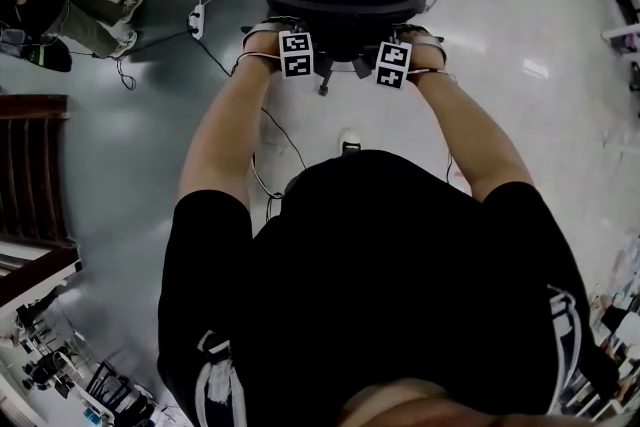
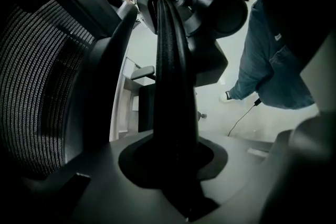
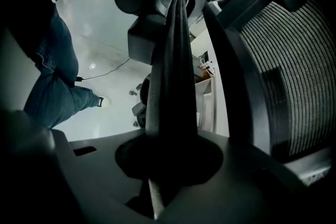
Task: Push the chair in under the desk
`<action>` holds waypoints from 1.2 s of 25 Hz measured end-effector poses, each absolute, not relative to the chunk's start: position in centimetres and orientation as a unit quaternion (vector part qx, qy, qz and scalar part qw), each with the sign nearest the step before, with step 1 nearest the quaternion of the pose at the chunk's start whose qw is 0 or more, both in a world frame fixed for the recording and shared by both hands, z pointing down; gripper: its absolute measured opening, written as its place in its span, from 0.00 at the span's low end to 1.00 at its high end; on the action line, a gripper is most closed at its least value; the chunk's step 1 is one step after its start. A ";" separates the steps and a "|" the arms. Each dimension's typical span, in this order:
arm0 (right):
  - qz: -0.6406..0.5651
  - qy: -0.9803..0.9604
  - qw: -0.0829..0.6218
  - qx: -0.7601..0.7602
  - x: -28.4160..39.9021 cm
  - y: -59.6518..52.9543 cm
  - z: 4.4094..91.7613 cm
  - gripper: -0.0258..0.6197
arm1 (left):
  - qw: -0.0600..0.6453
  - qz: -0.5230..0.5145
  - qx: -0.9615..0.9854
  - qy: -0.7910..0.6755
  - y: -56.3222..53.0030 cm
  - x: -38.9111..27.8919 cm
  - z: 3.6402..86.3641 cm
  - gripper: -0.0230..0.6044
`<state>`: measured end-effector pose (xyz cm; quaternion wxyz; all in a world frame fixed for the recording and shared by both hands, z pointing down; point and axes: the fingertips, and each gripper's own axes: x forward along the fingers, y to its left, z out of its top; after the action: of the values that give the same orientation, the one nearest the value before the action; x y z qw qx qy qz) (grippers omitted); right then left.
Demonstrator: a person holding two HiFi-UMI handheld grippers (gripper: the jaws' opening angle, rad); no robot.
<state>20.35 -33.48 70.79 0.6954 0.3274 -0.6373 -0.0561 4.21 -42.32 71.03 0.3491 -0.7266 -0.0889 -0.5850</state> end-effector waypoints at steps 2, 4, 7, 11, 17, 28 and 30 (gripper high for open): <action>-0.054 -0.635 0.695 0.332 20.6 -33.7 70.8 0.15 | 0.352 -0.583 -0.726 -0.090 -42.8 4.6 71.0 0.19; -0.050 -0.635 0.695 0.335 20.8 -34.1 70.8 0.15 | 0.355 -0.582 -0.726 -0.094 -43.3 4.9 71.1 0.19; -0.049 -0.633 0.695 0.339 21.6 -35.4 70.8 0.15 | 0.359 -0.579 -0.726 -0.095 -44.8 5.9 71.0 0.19; -0.049 -0.632 0.695 0.340 22.3 -36.6 70.8 0.15 | 0.360 -0.580 -0.724 -0.096 -46.1 6.5 71.0 0.19; -0.049 -0.629 0.696 0.344 22.5 -37.8 70.6 0.15 | 0.364 -0.577 -0.724 -0.101 -47.4 6.8 70.9 0.19; -0.049 -0.620 0.696 0.358 21.8 -40.3 70.8 0.15 | 0.374 -0.570 -0.723 -0.114 -50.5 6.4 71.2 0.19; -0.046 -0.620 0.696 0.359 22.1 -40.8 70.8 0.15 | 0.376 -0.569 -0.722 -0.114 -51.2 6.8 71.1 0.19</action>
<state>22.11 -40.85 70.82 0.6960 0.3592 -0.6201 -0.0461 6.79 -51.18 71.14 0.3759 -0.7223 -0.1140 -0.5692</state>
